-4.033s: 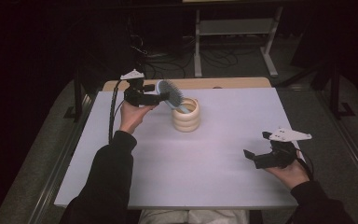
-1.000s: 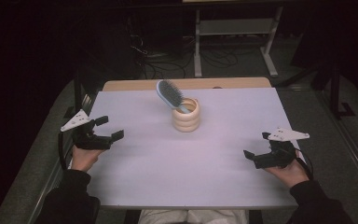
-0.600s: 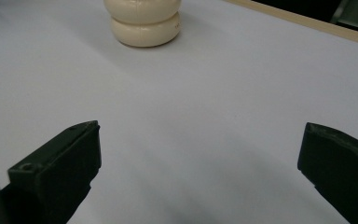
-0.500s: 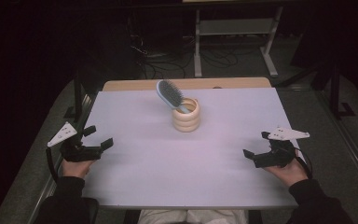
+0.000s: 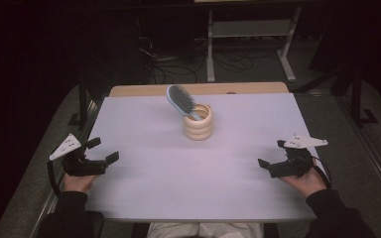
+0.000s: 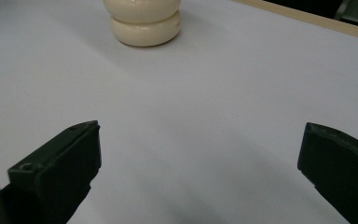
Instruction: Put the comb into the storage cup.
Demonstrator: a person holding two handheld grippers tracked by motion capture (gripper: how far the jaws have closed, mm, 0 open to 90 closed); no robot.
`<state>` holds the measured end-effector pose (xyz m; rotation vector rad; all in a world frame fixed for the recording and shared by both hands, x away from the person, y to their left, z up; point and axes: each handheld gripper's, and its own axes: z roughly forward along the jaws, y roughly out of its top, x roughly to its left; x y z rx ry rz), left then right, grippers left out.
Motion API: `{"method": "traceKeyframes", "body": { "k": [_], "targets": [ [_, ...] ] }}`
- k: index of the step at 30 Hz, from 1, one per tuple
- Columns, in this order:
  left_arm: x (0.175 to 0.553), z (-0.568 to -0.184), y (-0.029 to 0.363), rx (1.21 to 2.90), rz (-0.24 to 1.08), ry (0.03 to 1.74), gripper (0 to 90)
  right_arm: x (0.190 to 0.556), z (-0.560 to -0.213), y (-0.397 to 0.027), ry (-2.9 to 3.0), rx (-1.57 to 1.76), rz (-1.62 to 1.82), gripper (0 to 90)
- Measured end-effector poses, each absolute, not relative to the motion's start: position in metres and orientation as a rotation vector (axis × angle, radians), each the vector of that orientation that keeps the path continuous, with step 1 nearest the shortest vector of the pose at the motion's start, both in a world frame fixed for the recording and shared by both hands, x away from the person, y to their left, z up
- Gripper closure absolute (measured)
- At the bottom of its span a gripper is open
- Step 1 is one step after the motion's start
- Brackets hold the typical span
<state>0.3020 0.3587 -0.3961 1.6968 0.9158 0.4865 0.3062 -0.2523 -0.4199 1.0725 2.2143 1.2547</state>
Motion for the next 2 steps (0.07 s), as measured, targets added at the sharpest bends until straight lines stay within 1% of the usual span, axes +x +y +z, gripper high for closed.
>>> {"method": "traceKeyframes", "body": {
  "k": [2],
  "targets": [
    [0.3026,-0.3963,0.3588,1.702,0.484,0.914,0.0,0.3062,-0.4199,-0.2522,2.214,1.073,1.253,0.0]
  ]
}}
